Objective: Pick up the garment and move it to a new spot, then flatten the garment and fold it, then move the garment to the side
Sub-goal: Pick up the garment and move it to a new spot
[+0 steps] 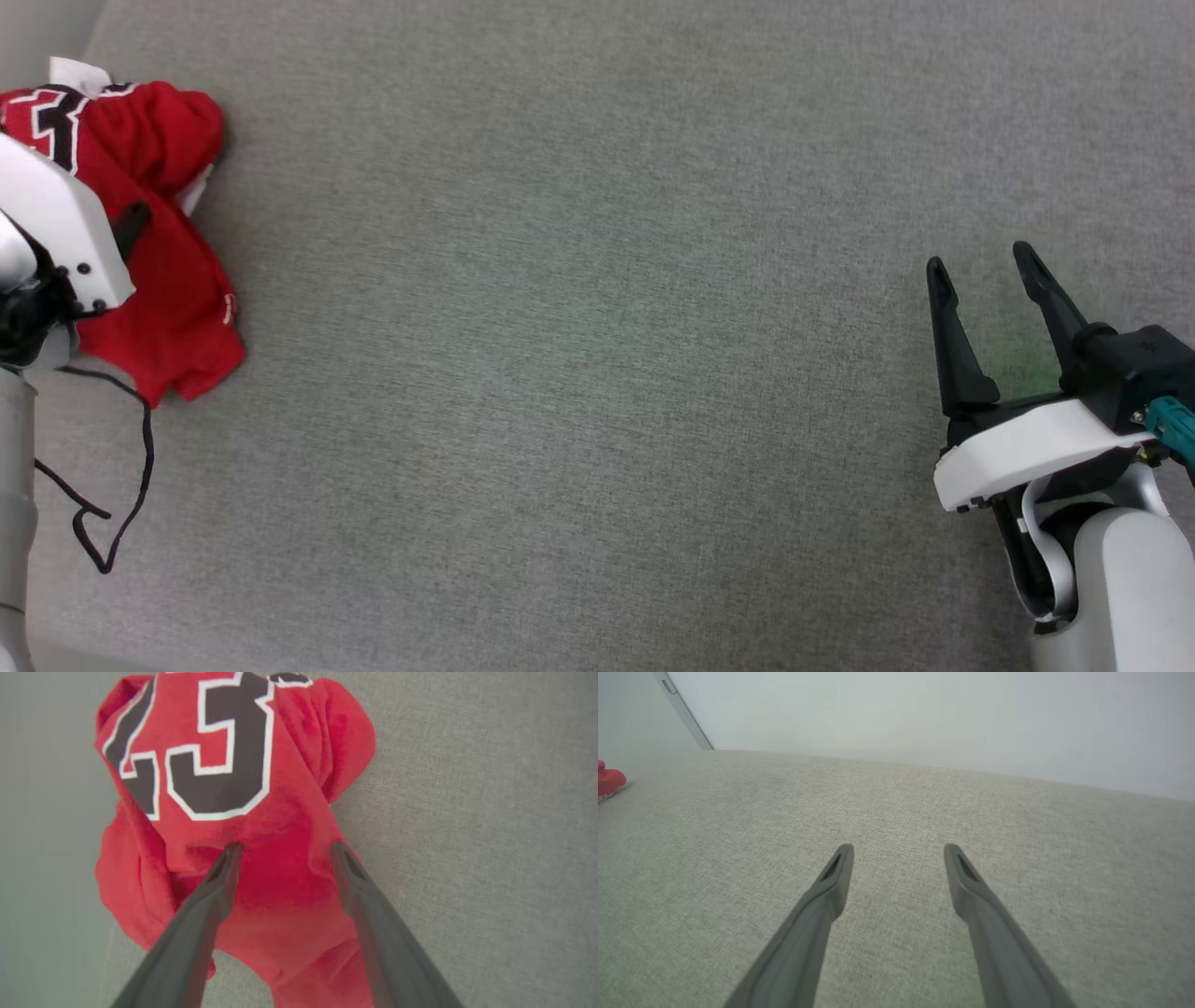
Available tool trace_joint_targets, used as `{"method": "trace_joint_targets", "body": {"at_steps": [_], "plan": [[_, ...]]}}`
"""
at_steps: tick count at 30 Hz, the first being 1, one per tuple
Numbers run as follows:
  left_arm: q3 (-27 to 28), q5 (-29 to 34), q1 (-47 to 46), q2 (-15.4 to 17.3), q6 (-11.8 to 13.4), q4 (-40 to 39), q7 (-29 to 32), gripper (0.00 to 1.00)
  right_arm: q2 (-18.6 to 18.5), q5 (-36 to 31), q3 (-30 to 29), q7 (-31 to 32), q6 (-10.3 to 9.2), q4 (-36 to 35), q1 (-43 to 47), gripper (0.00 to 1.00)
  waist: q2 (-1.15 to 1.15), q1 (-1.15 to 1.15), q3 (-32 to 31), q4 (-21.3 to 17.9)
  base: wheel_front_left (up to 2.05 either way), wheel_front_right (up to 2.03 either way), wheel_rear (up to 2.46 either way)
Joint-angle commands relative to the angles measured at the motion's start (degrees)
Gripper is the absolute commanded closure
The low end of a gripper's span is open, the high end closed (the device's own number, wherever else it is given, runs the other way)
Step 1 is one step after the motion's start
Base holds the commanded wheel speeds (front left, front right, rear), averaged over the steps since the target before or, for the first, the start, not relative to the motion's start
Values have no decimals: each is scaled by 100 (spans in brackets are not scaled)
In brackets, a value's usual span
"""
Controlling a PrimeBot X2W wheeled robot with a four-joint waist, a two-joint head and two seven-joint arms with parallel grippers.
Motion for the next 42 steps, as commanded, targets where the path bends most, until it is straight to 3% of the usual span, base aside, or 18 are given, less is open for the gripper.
{"method": "trace_joint_targets", "body": {"at_steps": [1,5,15,16,17,19,28,29,42], "plan": [[39,-119,-34,21,9,147,195,0,3,-44,17,-19,-3,-29,-114,0,0,-1,188,-91,0,0,0],[174,-314,105,-3,85,409,400,0,3,-106,74,14,-2,-56,-203,0,0,-1,347,-128,0,0,0],[278,-481,280,-212,253,852,116,0,3,-204,127,19,-2,-157,-333,0,0,-1,536,-179,0,0,0],[284,-486,273,-236,262,936,66,7,3,-238,90,19,-3,-165,-341,0,0,-1,531,-181,0,0,0],[276,-495,271,-246,257,975,56,55,3,-232,75,16,-2,-167,-344,0,0,-1,519,-180,0,0,0],[289,-475,240,-220,281,993,-91,100,3,-231,52,6,-2,-164,-334,0,0,-1,471,-173,0,0,0],[205,-133,-83,66,407,813,-1014,100,3,-119,19,-89,-2,-35,-183,0,0,-1,65,-126,0,0,0],[141,33,-196,150,459,728,-1488,100,3,-86,-2,-158,-2,51,-98,0,0,-1,-185,-112,0,0,0],[-274,783,-722,369,440,353,-3561,100,3,257,-167,-364,-3,375,418,0,0,-1,-1429,-160,0,0,0]]}}
